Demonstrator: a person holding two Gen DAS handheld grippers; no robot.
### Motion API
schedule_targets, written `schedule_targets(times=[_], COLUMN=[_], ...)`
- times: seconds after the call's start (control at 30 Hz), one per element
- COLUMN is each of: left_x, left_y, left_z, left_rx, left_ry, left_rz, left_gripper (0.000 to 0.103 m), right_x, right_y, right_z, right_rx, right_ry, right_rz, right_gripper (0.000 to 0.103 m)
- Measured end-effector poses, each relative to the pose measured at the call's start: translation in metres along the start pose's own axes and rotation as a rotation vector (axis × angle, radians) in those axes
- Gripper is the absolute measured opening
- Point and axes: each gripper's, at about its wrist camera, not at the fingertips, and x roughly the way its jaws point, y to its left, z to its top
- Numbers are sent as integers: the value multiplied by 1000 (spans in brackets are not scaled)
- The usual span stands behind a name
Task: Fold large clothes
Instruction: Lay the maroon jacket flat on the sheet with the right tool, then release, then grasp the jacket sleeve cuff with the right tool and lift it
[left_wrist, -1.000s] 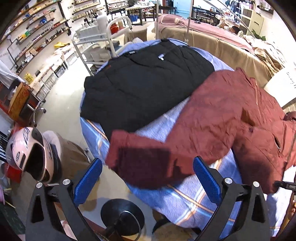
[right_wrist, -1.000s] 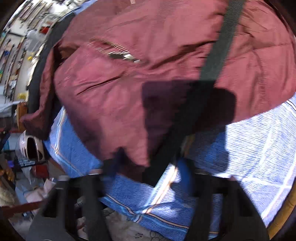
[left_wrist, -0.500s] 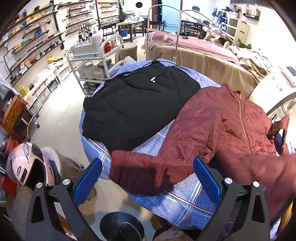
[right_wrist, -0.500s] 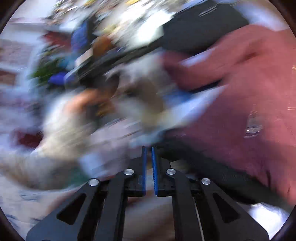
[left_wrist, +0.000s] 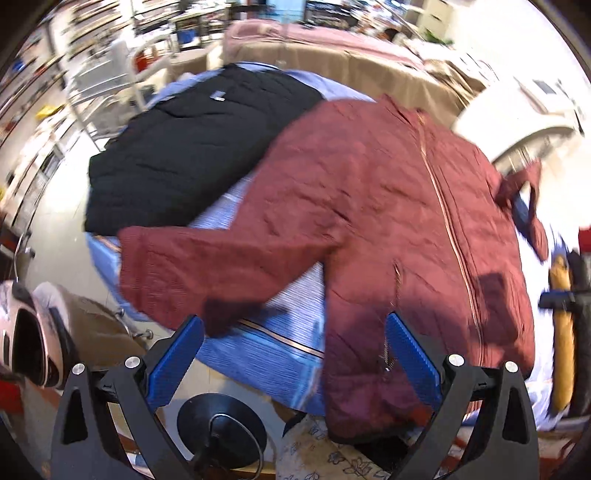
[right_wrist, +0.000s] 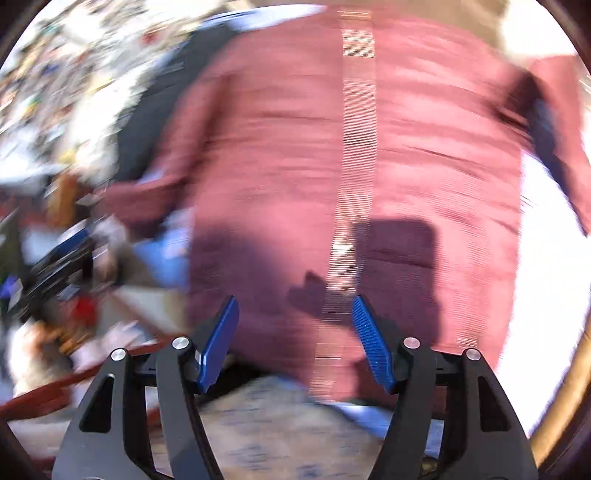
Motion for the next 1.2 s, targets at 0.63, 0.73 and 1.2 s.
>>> schedule_targets(times=[0.63, 0.73, 1.2], left_x=[50, 48, 44], left_y=[-78, -93, -143], left_z=[-9, 1, 20], left_rx=[178, 199, 254], left_ry=[108, 84, 65], left_rz=[-22, -29, 7], left_gripper=[97, 97, 97], right_x=[60, 50, -13], right_y=[-182, -187, -320], right_z=[-95, -93, 23], right_rx=[338, 350, 938], right_ry=[82, 124, -396], right_rz=[-88, -86, -28], right_gripper=[9, 11, 83])
